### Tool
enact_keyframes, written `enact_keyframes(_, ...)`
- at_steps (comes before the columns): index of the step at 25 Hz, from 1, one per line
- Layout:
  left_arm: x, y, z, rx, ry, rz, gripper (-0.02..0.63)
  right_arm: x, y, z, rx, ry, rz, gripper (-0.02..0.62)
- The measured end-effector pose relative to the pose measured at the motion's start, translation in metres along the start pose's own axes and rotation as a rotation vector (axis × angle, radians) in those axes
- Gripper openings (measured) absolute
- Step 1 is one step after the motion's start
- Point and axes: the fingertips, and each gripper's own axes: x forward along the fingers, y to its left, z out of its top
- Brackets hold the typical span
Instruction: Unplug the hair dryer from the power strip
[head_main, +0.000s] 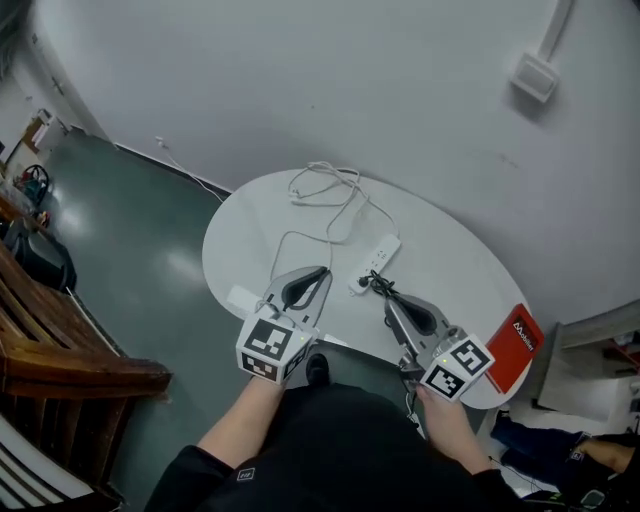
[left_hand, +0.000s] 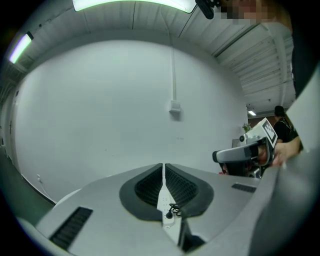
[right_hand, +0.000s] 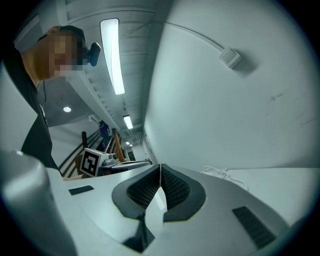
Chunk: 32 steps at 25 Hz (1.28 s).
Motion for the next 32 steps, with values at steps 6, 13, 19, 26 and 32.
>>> enact_keyframes(6, 0.024, 0.042, -0.001, -0.007, -0.002, -0.058, 0.026, 0.038, -0.026, 0.007, 0.004, 0.013, -0.077, 0.035)
enact_keyframes(13, 0.051, 0.068, -0.019, -0.005, 0.044, -0.086, 0.026, 0.054, -0.056, 0.007, -0.018, 0.059, -0.137, 0.035)
enact_keyframes(19, 0.086, 0.074, -0.032, 0.009, 0.085, -0.088, 0.026, 0.059, -0.098, 0.005, -0.043, 0.115, -0.143, 0.035)
enact_keyframes(26, 0.114, 0.066, -0.058, -0.021, 0.147, -0.088, 0.026, 0.073, -0.134, 0.001, -0.013, 0.165, -0.095, 0.035)
enact_keyframes(32, 0.132, 0.057, -0.096, -0.085, 0.218, -0.105, 0.028, 0.08, -0.153, -0.023, 0.016, 0.25, -0.061, 0.035)
